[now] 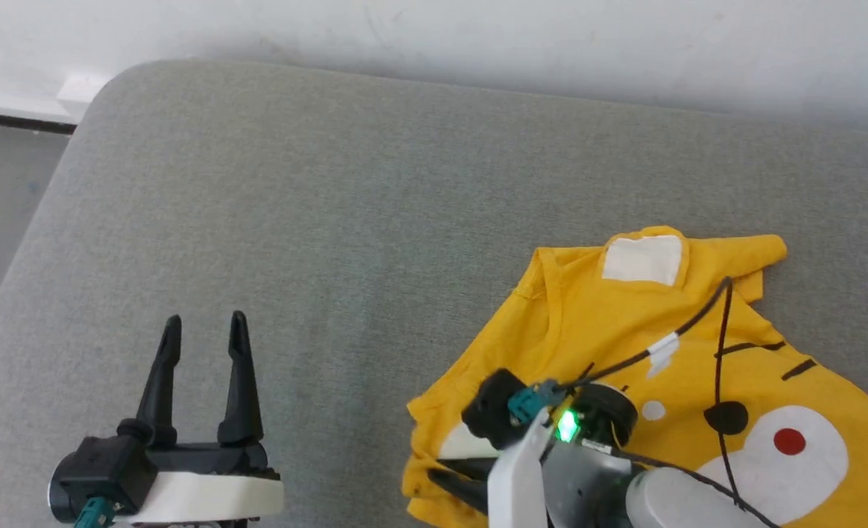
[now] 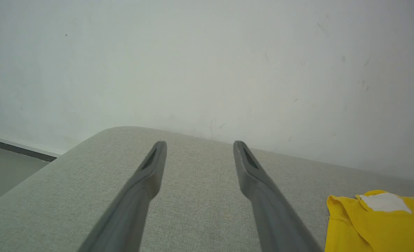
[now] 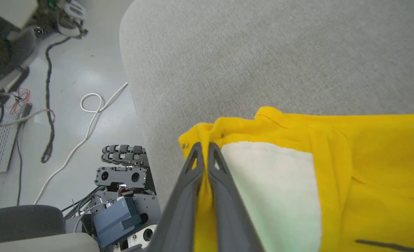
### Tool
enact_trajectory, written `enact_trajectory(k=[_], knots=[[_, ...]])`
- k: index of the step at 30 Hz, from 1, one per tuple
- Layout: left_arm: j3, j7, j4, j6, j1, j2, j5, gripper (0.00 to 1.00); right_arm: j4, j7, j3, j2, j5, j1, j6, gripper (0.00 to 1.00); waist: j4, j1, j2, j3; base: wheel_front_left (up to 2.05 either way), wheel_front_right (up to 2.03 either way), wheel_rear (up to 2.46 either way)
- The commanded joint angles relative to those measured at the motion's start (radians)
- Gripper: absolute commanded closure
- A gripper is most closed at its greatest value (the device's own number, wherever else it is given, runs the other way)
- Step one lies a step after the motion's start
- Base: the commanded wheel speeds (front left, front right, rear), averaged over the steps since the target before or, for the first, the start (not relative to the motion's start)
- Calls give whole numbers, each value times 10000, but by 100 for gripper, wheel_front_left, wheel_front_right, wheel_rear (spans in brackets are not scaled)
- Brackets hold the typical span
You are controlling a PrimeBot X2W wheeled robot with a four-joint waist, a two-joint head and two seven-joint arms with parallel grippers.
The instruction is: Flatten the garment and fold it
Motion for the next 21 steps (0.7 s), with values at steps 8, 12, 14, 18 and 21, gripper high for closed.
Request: enact_trajectory(k=[8, 12, 14, 18, 21], knots=[[-129, -47, 332, -58, -10, -20, -34, 0, 547, -1372, -588, 121, 89, -212, -7, 0, 326, 0, 0, -234, 0, 0, 0], [-186, -47, 399, -81, 89, -20, 51, 0, 453, -2652, -2154, 391, -621, -253, -7, 0, 302, 0, 0, -506, 0, 0, 0], [-177, -47, 368, -80, 154, -20, 93, 0, 328, -3236, -3034, 374, -1400, -124, -7, 0, 243, 0, 0, -601, 0, 0, 0], [-149, -47, 315, -118, 289, -20, 213, 0, -66, -4199, -5228, 634, -3120, 790, -7, 0, 34, 0, 0, -716, 0, 0, 0], [-88, -47, 272, -139, 394, -20, 287, 0, -627, -4826, -7018, 1174, -4370, 1895, -7, 0, -177, 0, 0, -775, 0, 0, 0]])
